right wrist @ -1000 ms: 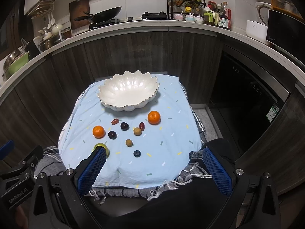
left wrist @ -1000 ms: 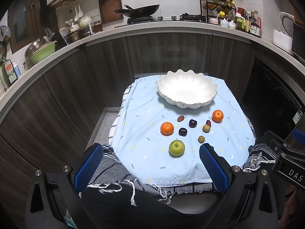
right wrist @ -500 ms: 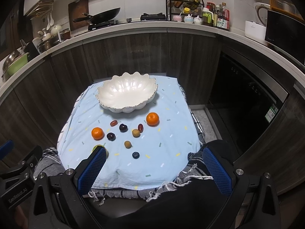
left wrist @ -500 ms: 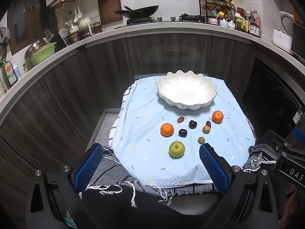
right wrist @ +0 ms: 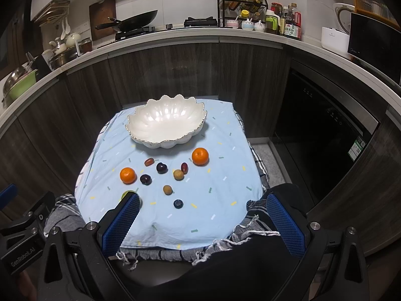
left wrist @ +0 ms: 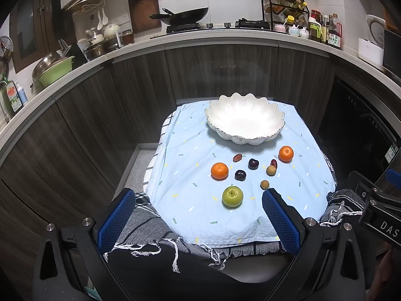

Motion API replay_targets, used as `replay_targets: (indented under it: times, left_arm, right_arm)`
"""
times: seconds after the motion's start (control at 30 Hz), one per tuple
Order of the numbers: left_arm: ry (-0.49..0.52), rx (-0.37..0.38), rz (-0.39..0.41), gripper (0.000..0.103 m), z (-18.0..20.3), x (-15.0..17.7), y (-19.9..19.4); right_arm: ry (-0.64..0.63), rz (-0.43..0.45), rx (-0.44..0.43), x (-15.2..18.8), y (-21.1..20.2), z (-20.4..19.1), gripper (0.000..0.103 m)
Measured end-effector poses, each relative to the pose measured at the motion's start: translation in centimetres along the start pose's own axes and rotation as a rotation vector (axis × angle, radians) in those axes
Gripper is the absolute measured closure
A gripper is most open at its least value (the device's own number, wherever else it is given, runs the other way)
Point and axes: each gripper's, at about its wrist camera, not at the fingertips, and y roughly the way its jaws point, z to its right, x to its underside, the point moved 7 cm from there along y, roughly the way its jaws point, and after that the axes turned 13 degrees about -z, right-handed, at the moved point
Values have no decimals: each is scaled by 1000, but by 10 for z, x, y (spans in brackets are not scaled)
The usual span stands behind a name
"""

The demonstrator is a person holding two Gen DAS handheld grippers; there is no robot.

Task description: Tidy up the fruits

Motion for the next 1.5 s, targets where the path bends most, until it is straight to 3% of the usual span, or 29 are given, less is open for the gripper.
replay_targets:
  times: [1.5]
  left_arm:
    - [6,-3,7,0,1,0,-1]
  right_arm:
    - [1,-1,1,0,1,1,1]
